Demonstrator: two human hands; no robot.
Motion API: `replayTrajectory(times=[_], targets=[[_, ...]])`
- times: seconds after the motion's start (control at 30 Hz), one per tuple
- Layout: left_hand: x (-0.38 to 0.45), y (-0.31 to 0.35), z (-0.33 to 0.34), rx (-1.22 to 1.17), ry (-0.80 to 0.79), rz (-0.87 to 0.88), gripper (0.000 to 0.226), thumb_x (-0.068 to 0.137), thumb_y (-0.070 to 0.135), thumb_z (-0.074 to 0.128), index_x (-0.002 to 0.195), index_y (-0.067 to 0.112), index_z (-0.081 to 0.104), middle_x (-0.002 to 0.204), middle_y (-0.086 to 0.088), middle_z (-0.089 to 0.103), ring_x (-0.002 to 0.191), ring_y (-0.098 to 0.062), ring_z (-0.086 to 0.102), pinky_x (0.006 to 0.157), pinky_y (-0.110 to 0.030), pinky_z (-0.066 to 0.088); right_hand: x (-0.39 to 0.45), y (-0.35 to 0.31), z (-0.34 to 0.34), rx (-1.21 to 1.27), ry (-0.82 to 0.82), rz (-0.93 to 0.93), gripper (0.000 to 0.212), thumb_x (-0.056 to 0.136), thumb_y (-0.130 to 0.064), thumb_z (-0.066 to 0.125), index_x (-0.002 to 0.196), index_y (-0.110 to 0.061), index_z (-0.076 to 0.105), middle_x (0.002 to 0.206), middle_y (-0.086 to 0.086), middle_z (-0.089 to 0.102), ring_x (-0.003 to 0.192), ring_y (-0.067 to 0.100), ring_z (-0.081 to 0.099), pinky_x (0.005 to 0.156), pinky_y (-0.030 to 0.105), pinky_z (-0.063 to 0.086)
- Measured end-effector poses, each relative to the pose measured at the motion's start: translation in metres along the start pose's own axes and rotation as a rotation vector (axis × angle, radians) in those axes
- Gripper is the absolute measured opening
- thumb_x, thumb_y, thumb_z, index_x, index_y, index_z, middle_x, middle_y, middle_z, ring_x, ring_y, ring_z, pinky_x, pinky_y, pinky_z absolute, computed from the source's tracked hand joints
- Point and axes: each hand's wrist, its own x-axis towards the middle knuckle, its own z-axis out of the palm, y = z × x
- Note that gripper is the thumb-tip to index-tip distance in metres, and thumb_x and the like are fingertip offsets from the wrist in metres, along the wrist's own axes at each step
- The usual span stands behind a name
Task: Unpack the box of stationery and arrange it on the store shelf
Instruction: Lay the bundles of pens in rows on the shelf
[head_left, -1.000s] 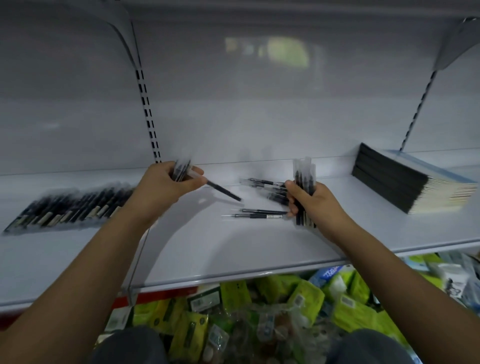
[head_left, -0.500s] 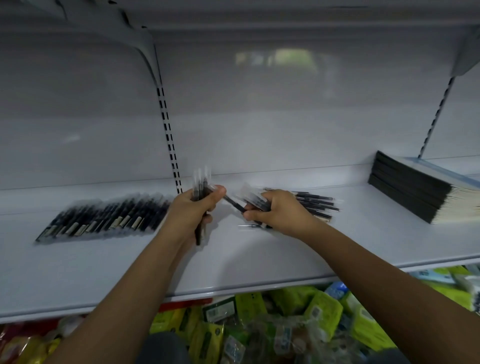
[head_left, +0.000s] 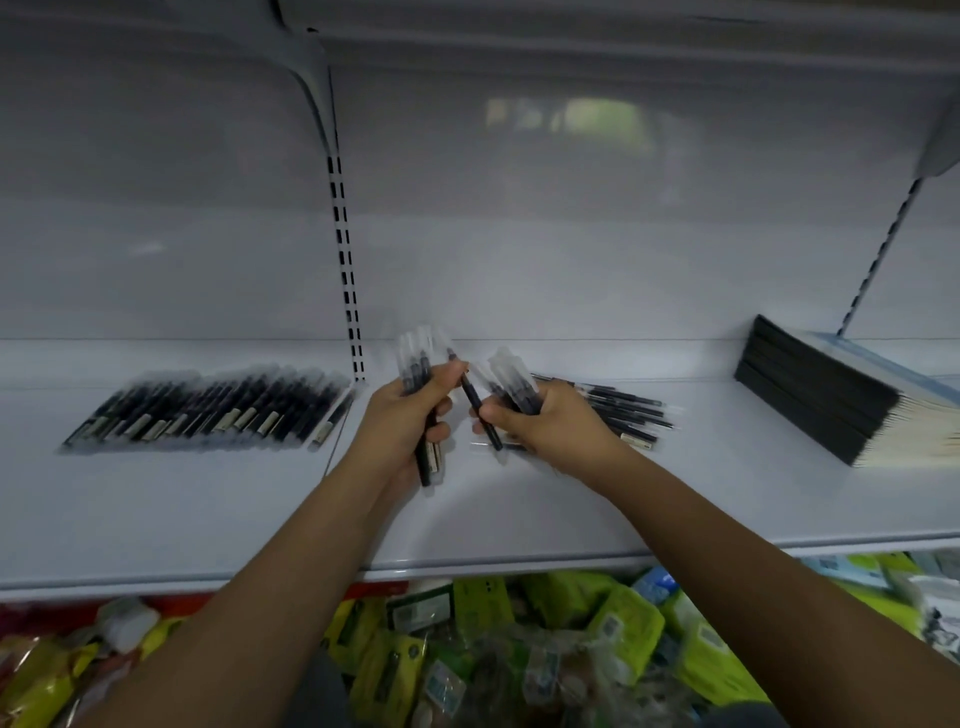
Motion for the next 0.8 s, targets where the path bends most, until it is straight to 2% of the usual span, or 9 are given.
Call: replayTrajectory(times=[0.07, 0.17, 0.27, 0.37, 0.43, 0.5, 0.63, 0.7, 0.8], targets=[[0.004, 0.004, -0.002, 0.051, 0.050, 0.032, 0.027, 0.081, 0.037, 0.075, 0.094, 0.013, 0.078, 0.095, -0.005, 0.058, 0.066, -0.006, 0.045, 0.044, -0.017, 0.035, 0.003, 0.006, -0.010, -0.131, 0.094, -0.001, 0.023, 0.088, -0.042, 0.068, 0.083, -0.020, 0.074, 0.078, 0.008, 0.072, 0.068, 0.018, 0.064, 0.063, 0.025, 0.045], [0.008, 0.011, -0.007, 0.219, 0.160, 0.063, 0.023, 0.096, 0.037, 0.061, 0.085, 0.019, 0.071, 0.095, 0.000, 0.071, 0.068, -0.010, 0.055, 0.058, -0.023, 0.046, 0.009, 0.016, -0.035, -0.449, 0.205, -0.010, 0.026, 0.090, -0.039, 0.066, 0.087, -0.014, 0.073, 0.076, 0.004, 0.069, 0.072, 0.023, 0.063, 0.063, 0.027, 0.046], [0.007, 0.014, -0.008, 0.388, 0.215, 0.105, 0.029, 0.098, 0.038, 0.056, 0.077, 0.019, 0.059, 0.075, -0.001, 0.062, 0.064, -0.017, 0.050, 0.069, -0.034, 0.042, 0.013, 0.028, -0.049, -0.660, 0.108, 0.020, 0.030, 0.086, -0.040, 0.069, 0.081, -0.011, 0.067, 0.071, 0.003, 0.064, 0.069, 0.020, 0.061, 0.065, 0.032, 0.048], [0.002, 0.011, -0.004, 0.518, 0.207, 0.173, 0.025, 0.093, 0.040, 0.064, 0.080, 0.020, 0.057, 0.072, 0.002, 0.060, 0.064, -0.013, 0.057, 0.065, -0.028, 0.046, 0.017, 0.034, -0.048, -0.830, 0.001, 0.023, 0.029, 0.084, -0.042, 0.070, 0.071, -0.019, 0.059, 0.069, -0.005, 0.057, 0.072, 0.018, 0.057, 0.061, 0.033, 0.044], [-0.001, 0.010, 0.001, 0.494, 0.159, 0.200, 0.021, 0.090, 0.036, 0.069, 0.085, 0.018, 0.061, 0.074, 0.002, 0.064, 0.069, -0.013, 0.063, 0.066, -0.026, 0.053, 0.020, 0.031, -0.045, -0.913, -0.029, -0.002, 0.030, 0.086, -0.042, 0.069, 0.070, -0.024, 0.051, 0.067, -0.012, 0.049, 0.072, 0.015, 0.051, 0.062, 0.029, 0.037], [-0.003, 0.008, 0.003, 0.422, 0.088, 0.195, 0.018, 0.090, 0.029, 0.070, 0.086, 0.014, 0.062, 0.066, 0.000, 0.063, 0.061, -0.013, 0.061, 0.066, -0.026, 0.058, 0.022, 0.028, -0.043, -0.983, -0.037, -0.044, 0.026, 0.088, -0.041, 0.065, 0.077, -0.022, 0.051, 0.071, -0.009, 0.048, 0.075, 0.016, 0.049, 0.064, 0.028, 0.035], [0.001, 0.006, 0.008, 0.599, 0.111, 0.202, 0.009, 0.090, 0.021, 0.070, 0.086, 0.014, 0.066, 0.059, -0.001, 0.060, 0.047, -0.010, 0.052, 0.047, -0.021, 0.047, 0.022, 0.028, -0.046, -0.911, 0.101, -0.076, 0.022, 0.090, -0.035, 0.057, 0.087, -0.013, 0.054, 0.082, 0.001, 0.057, 0.079, 0.025, 0.058, 0.062, 0.031, 0.039], [0.009, 0.007, 0.010, 0.760, 0.111, 0.145, 0.013, 0.085, 0.024, 0.074, 0.080, 0.015, 0.066, 0.059, -0.001, 0.061, 0.045, -0.010, 0.051, 0.048, -0.021, 0.043, 0.018, 0.027, -0.052, -0.816, 0.178, -0.027, 0.024, 0.091, -0.035, 0.057, 0.092, -0.011, 0.052, 0.077, 0.002, 0.057, 0.072, 0.025, 0.057, 0.059, 0.032, 0.041], [0.018, 0.007, 0.010, 1.170, -0.145, 0.004, 0.027, 0.073, 0.035, 0.085, 0.077, 0.015, 0.067, 0.063, 0.001, 0.064, 0.050, -0.011, 0.057, 0.058, -0.022, 0.044, 0.011, 0.032, -0.065, -0.648, 0.277, 0.052, 0.023, 0.089, -0.033, 0.062, 0.097, -0.015, 0.049, 0.073, -0.002, 0.056, 0.065, 0.016, 0.053, 0.055, 0.030, 0.038]])
